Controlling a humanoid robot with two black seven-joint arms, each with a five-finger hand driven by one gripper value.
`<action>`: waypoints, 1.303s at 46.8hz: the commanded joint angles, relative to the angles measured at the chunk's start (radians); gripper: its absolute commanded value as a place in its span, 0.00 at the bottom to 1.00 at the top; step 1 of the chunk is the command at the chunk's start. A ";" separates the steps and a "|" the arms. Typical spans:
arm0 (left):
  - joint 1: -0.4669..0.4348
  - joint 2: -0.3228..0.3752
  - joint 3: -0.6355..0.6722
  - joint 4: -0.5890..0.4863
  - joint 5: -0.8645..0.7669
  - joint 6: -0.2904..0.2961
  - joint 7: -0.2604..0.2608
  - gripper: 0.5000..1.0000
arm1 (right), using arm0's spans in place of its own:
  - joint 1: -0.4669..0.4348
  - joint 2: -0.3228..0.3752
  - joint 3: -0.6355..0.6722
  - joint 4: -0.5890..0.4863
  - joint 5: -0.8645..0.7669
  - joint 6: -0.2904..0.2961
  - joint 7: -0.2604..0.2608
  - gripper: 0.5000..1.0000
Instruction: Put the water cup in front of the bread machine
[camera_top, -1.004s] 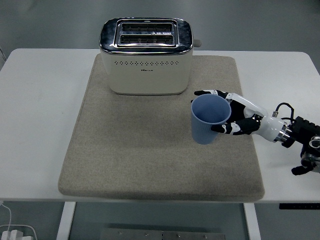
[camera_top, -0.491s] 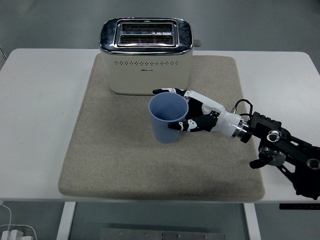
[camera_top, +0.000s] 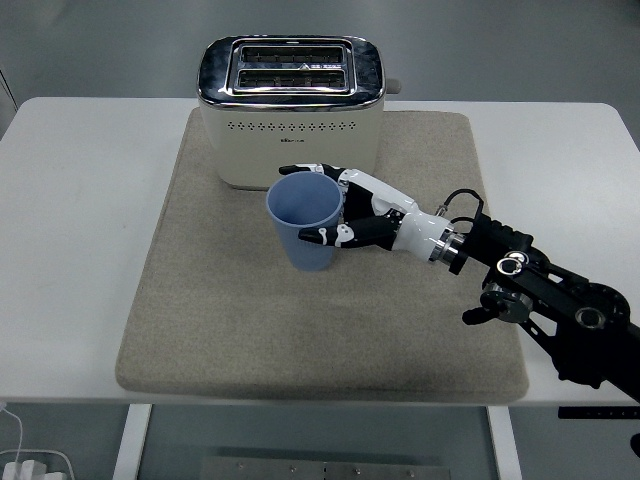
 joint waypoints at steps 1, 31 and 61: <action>0.000 0.000 0.000 0.000 0.000 0.000 0.000 1.00 | 0.001 0.028 -0.006 -0.015 0.000 -0.044 -0.005 0.55; 0.000 0.000 0.000 0.000 0.000 0.000 0.000 1.00 | -0.005 0.138 -0.019 -0.069 0.001 -0.205 -0.010 0.62; 0.000 0.000 0.000 0.000 0.002 0.000 0.000 1.00 | -0.016 0.138 -0.023 -0.110 0.017 -0.259 0.001 0.83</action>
